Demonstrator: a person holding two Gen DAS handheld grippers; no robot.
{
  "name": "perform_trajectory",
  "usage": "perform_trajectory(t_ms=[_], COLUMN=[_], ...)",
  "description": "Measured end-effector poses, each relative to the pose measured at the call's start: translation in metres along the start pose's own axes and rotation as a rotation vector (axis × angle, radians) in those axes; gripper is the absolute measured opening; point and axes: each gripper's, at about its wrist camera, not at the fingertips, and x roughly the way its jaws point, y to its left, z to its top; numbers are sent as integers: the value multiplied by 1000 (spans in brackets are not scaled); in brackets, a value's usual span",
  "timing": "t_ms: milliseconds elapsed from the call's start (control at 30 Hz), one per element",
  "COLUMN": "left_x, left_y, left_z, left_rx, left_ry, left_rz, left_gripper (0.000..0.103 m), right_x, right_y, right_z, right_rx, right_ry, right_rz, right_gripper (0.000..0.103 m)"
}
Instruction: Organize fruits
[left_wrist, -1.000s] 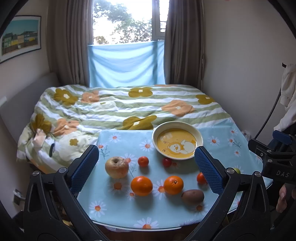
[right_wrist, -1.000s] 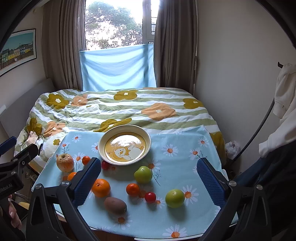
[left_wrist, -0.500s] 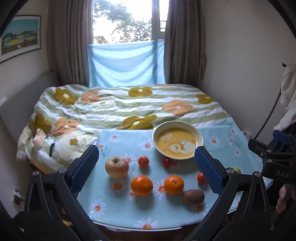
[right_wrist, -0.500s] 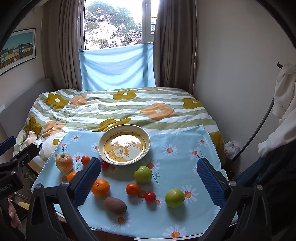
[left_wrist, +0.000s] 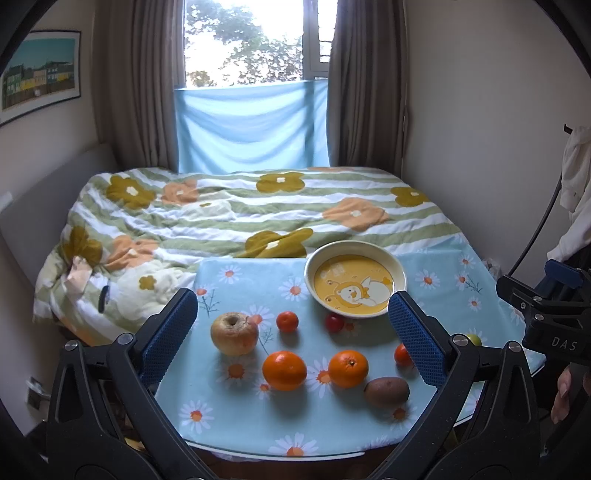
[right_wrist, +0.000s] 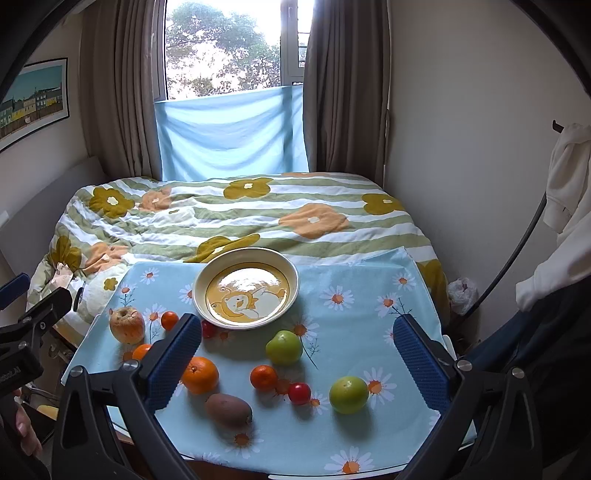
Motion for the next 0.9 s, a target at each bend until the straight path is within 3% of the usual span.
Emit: perform_trajectory(t_ms=[367, 600, 900], left_x=[1, -7, 6], left_y=[1, 5, 13], left_z=[0, -5, -38], left_rx=[-6, -14, -14], left_ry=[9, 19, 121], left_rz=[3, 66, 106], left_gripper=[103, 103, 103], right_x=[-1, -5, 22], right_y=[1, -1, -9], right_z=[1, -1, -26], right_rx=[-5, -47, -82], right_ry=[1, 17, 91], right_rz=[7, 30, 112], right_gripper=[103, 103, 103])
